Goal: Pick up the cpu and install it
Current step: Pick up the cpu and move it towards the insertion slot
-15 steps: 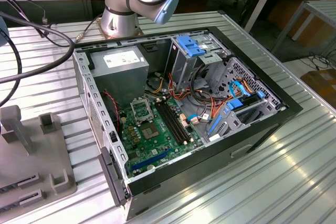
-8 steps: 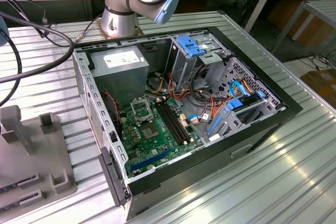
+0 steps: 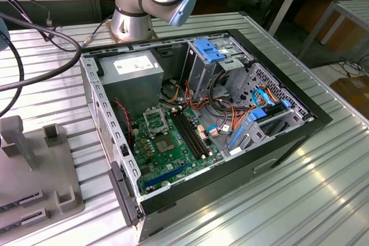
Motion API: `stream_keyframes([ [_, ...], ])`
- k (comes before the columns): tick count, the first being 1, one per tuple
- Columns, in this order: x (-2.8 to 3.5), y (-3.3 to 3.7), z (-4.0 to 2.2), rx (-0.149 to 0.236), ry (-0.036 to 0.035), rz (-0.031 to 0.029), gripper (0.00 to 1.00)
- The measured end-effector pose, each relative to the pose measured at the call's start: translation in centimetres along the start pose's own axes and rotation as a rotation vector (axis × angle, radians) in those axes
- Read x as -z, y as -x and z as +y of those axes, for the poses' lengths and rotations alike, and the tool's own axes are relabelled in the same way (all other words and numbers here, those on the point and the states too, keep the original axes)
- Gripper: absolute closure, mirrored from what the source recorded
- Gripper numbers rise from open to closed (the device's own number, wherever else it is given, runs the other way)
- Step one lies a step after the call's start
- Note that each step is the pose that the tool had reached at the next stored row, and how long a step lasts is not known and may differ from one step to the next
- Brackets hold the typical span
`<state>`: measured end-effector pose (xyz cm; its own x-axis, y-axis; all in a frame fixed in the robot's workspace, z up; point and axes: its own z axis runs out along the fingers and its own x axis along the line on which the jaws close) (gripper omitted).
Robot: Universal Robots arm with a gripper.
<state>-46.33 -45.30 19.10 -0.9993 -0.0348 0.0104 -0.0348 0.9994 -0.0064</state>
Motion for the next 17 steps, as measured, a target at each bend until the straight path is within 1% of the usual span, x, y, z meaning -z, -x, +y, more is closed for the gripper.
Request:
stream_keyframes([
  [17, 0.23, 0.0, 0.0, 0.0, -0.0001, 0.0, 0.49],
])
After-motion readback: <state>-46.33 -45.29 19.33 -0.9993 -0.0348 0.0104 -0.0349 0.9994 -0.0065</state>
